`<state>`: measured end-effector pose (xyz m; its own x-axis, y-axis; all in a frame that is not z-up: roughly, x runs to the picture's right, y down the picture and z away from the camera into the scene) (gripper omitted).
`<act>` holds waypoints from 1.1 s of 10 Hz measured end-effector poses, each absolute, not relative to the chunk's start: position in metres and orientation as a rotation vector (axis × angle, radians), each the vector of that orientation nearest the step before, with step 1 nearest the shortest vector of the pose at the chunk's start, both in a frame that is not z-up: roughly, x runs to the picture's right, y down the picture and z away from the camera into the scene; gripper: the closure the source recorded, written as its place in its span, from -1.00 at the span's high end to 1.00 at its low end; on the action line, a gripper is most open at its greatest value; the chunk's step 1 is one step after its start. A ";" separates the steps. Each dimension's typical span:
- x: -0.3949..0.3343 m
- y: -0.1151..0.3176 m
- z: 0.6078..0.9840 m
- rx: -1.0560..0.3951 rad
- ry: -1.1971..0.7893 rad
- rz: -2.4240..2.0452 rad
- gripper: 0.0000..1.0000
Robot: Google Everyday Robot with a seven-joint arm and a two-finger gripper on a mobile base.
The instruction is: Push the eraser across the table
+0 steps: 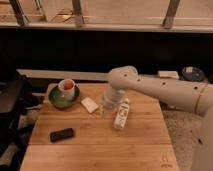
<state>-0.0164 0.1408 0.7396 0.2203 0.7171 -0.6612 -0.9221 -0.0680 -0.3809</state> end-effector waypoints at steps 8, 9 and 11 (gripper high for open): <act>-0.123 0.196 0.776 -1.046 0.257 1.184 -1.00; -0.134 0.203 0.775 -1.068 0.248 1.160 -1.00; -0.133 0.202 0.775 -1.070 0.248 1.162 -1.00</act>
